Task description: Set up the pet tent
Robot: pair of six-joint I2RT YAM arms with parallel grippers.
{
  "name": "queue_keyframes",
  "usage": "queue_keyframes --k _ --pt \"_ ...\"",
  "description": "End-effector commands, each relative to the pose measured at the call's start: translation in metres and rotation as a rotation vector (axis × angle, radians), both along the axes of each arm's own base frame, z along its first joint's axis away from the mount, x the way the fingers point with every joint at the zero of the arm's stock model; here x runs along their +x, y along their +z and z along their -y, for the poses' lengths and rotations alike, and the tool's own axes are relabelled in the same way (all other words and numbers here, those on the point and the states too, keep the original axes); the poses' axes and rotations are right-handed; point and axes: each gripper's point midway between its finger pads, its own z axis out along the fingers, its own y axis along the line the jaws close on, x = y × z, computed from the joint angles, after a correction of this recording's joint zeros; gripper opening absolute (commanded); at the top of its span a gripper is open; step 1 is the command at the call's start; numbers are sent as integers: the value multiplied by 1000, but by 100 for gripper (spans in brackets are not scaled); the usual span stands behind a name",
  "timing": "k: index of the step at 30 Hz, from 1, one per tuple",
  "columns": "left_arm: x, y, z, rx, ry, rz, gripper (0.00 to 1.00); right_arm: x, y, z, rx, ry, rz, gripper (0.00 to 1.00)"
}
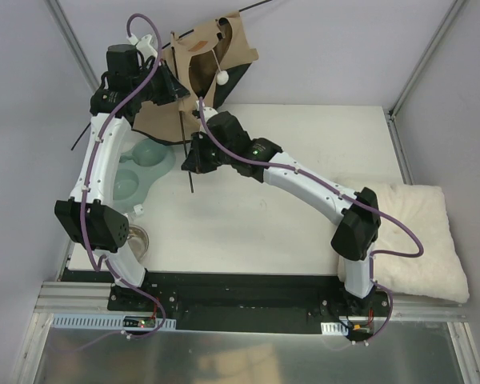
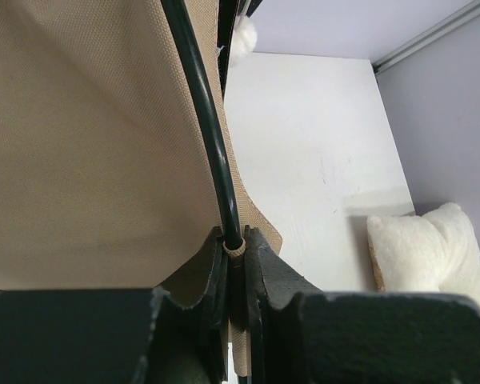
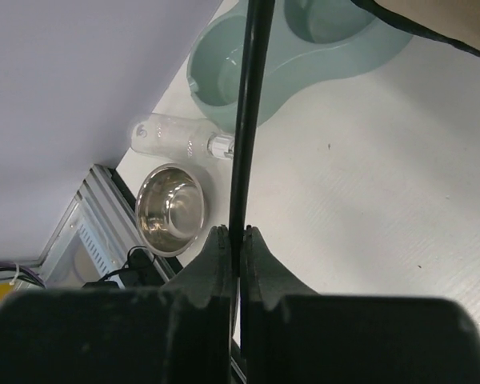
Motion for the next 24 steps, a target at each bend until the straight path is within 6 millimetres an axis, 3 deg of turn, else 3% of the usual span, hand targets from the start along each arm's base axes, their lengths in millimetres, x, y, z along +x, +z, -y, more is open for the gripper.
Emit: queue_keyframes --k 1,2,3,6,9,14,15,17,19,24 --pt "-2 32 0 46 -35 162 0 -4 45 -3 154 13 36 0" --pt "-3 34 0 47 -37 168 1 -6 56 -5 203 12 42 0" --pt "-4 36 0 49 -38 173 9 -8 64 -4 239 9 37 0" --pt "-7 45 -1 59 -40 201 40 -15 102 -3 391 -1 30 0" --pt "-10 53 -2 69 -47 229 61 -18 126 0 519 -34 -9 0" --pt "-19 70 5 45 -91 269 68 -17 147 3 676 -95 -73 0" --pt "-22 74 8 32 -108 274 66 -17 150 4 692 -107 -74 0" --pt "-25 80 14 12 -142 281 41 -22 153 1 707 -110 -70 0" --pt "-25 79 17 -7 -152 269 0 -28 154 -2 710 -112 -73 0" --pt "-39 71 45 -14 -273 263 0 -36 153 -2 712 -136 -96 0"
